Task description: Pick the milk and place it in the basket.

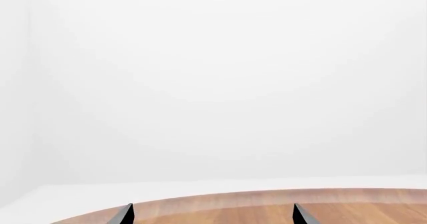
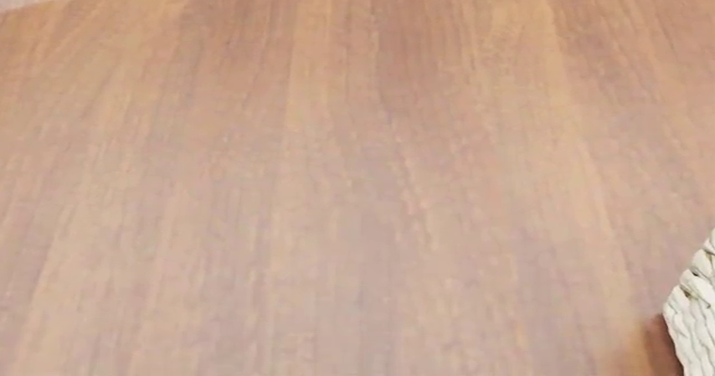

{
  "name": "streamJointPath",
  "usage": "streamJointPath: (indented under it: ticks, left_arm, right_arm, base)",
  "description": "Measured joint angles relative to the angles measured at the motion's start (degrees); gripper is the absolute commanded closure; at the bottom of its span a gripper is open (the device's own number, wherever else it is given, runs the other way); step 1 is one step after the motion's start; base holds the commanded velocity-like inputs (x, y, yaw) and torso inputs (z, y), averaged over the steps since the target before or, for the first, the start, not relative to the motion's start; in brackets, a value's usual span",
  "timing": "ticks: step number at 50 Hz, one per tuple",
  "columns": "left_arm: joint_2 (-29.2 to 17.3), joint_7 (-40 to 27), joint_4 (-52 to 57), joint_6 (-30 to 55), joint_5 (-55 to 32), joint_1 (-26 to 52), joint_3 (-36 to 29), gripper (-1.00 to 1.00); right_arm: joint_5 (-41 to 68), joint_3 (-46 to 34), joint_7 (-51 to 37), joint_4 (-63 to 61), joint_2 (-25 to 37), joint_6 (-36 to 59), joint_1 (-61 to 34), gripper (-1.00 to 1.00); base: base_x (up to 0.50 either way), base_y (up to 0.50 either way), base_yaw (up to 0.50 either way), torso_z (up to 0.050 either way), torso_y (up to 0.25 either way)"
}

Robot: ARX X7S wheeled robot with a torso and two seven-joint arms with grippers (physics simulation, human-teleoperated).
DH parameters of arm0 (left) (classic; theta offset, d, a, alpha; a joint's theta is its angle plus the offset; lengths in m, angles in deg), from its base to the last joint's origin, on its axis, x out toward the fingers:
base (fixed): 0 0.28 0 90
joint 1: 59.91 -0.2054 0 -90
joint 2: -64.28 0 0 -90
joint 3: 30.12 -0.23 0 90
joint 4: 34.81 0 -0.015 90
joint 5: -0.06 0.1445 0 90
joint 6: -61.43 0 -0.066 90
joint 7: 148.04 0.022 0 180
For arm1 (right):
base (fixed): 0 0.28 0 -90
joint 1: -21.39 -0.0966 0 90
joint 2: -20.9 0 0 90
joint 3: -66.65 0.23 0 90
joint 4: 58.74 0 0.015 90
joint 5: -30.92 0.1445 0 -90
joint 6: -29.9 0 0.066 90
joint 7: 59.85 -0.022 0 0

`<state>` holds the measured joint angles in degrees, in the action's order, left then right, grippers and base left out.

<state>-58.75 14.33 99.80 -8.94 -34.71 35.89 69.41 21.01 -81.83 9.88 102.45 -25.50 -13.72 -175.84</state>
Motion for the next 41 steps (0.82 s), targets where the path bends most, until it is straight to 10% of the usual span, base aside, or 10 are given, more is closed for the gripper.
streamJointPath:
  ticks: [24, 41]
  left_arm:
    - [-0.23, -0.48, 0.06, 0.07, 0.02, 0.20, -0.34, -1.00]
    - [-0.38, -0.67, -0.04, -0.19, -0.10, -0.10, -0.07, -1.00]
  right_arm:
    - [7.71, -13.68, -2.70, 3.40, -3.72, 0.01, -17.91, -1.00]
    - [9.09, 3.05, -14.75, 3.65, -6.22, 0.34, -25.69, -1.00]
  base:
    - [0.00, 0.00, 0.00, 0.000, 0.000]
    - [0.00, 0.00, 0.00, 0.000, 0.000]
